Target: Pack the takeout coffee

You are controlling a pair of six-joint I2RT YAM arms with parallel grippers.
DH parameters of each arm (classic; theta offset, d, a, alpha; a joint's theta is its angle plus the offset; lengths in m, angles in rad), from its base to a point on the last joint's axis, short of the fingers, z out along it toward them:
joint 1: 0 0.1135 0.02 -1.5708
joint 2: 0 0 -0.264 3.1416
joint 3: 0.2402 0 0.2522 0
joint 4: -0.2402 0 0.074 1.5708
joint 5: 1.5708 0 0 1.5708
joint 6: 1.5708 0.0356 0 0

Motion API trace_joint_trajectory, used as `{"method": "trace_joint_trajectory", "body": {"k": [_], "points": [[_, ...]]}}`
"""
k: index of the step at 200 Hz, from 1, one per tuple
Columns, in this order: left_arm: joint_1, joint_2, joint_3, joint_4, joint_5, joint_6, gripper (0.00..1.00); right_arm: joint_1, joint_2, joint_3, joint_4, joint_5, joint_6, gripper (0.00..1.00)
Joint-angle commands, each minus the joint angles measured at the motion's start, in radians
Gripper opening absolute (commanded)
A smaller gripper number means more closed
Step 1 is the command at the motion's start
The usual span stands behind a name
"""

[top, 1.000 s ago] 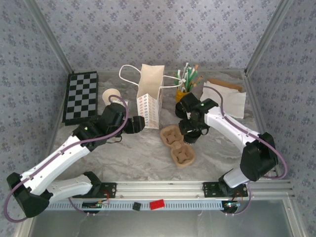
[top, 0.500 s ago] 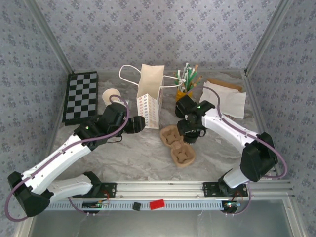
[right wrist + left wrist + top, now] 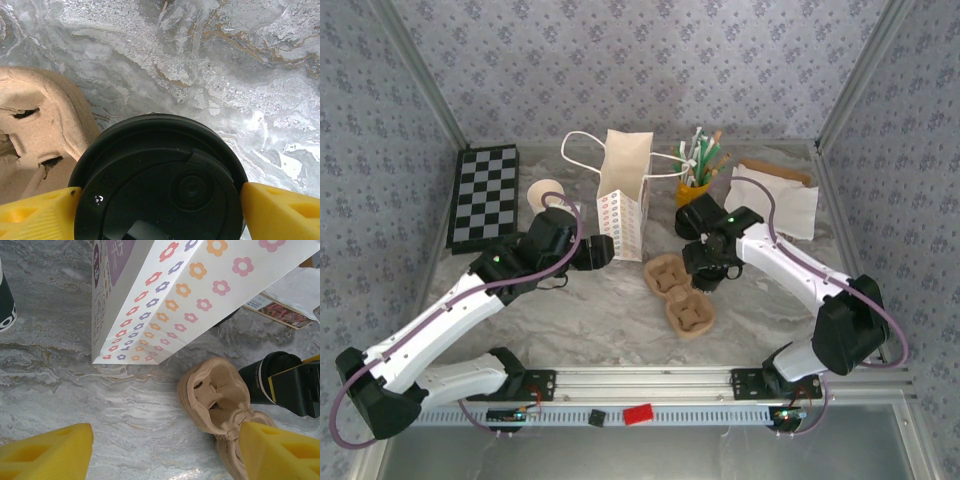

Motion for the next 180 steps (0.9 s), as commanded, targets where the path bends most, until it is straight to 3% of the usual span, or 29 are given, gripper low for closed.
{"method": "trace_joint_trajectory", "body": {"k": [1,120,180], "points": [[0.005,-0.008,0.016,0.002,0.014,0.006,0.76,0.022,0.058,-0.065,-0.107,0.031,0.039,0.86],[0.006,-0.009,0.016,0.003,0.015,0.005,0.77,0.005,-0.05,0.029,-0.109,-0.01,0.053,0.95],[0.006,0.0,0.016,0.002,0.012,0.011,0.76,-0.098,-0.09,-0.008,-0.089,-0.06,0.062,0.91]]}}
